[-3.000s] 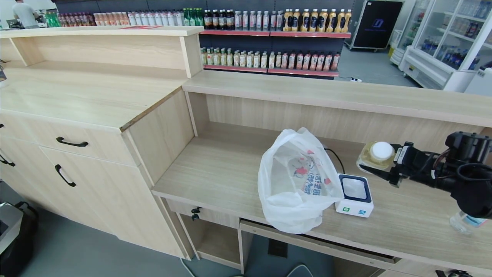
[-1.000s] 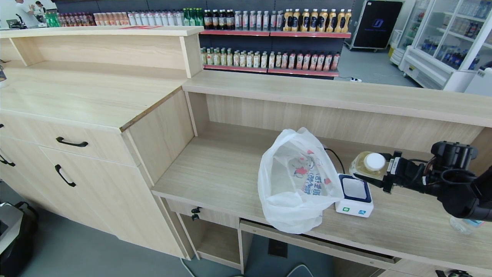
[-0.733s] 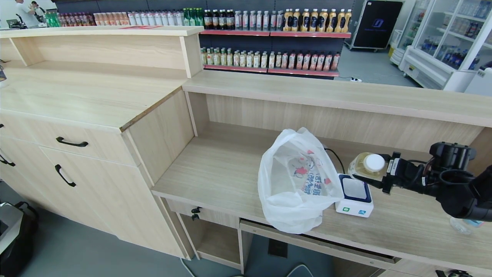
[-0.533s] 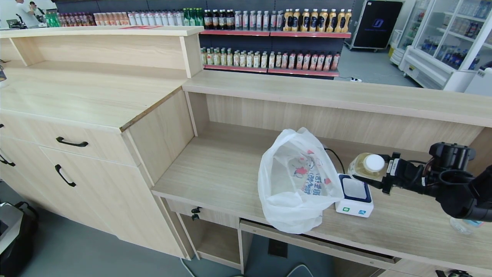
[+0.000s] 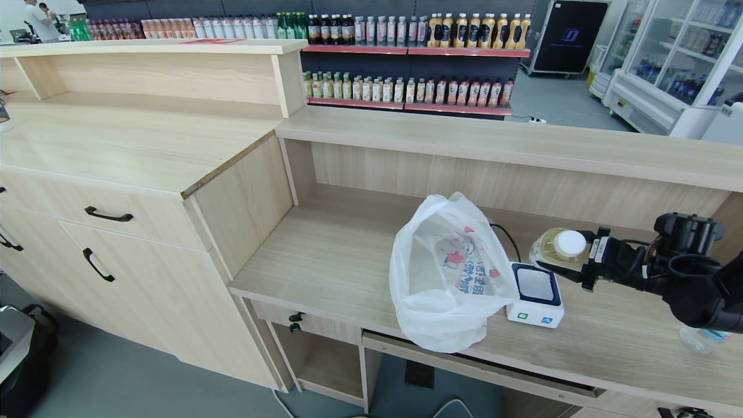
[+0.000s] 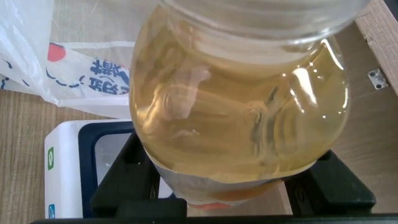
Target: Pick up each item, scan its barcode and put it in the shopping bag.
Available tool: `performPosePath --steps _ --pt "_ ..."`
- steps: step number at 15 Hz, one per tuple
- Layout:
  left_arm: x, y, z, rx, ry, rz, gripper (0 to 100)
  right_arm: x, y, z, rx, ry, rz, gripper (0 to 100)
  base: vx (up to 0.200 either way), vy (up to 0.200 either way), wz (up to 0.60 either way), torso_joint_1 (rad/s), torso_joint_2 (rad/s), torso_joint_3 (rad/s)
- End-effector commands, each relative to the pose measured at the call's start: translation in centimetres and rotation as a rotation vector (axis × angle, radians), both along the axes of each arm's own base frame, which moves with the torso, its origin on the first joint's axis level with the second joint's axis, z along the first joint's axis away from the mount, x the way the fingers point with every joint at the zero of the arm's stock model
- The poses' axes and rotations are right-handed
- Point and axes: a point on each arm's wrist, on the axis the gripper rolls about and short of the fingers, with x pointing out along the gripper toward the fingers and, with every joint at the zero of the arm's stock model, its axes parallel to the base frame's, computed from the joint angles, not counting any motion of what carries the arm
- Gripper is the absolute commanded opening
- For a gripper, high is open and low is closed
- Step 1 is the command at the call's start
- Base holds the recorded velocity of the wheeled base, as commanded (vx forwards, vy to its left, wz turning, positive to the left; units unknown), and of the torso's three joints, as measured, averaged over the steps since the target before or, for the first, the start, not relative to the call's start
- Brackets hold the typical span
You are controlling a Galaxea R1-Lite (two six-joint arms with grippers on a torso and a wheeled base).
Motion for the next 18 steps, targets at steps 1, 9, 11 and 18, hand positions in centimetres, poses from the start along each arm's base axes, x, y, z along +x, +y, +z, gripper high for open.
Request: performPosePath --steps 1,9,11,18 --pt "0.0 0.0 0.0 0.001 0.0 0.001 0 -0.4 -0.1 1.4 -0.002 -0.025 -0.007 0 0.0 0.0 0.0 0.0 0.0 0.0" --pt "0.0 0.0 0.0 0.001 0.0 0.001 0 -12.1 -4.2 12.2 0.457 0.316 -0.607 0 0.0 0.0 0.0 0.0 0.0 0.0" --pt "0.0 0.0 0.0 -0.001 0.0 0.001 0 -12.3 -2.0 13.0 0.765 0.386 -0.963 0 0.0 0.0 0.0 0.0 0.0 0.0" --pt "0.0 0.0 0.0 -0.001 0.0 0.001 0 -12.6 3.8 12.5 0.689 0.259 -1.136 0 0.0 0.0 0.0 0.0 0.0 0.0"
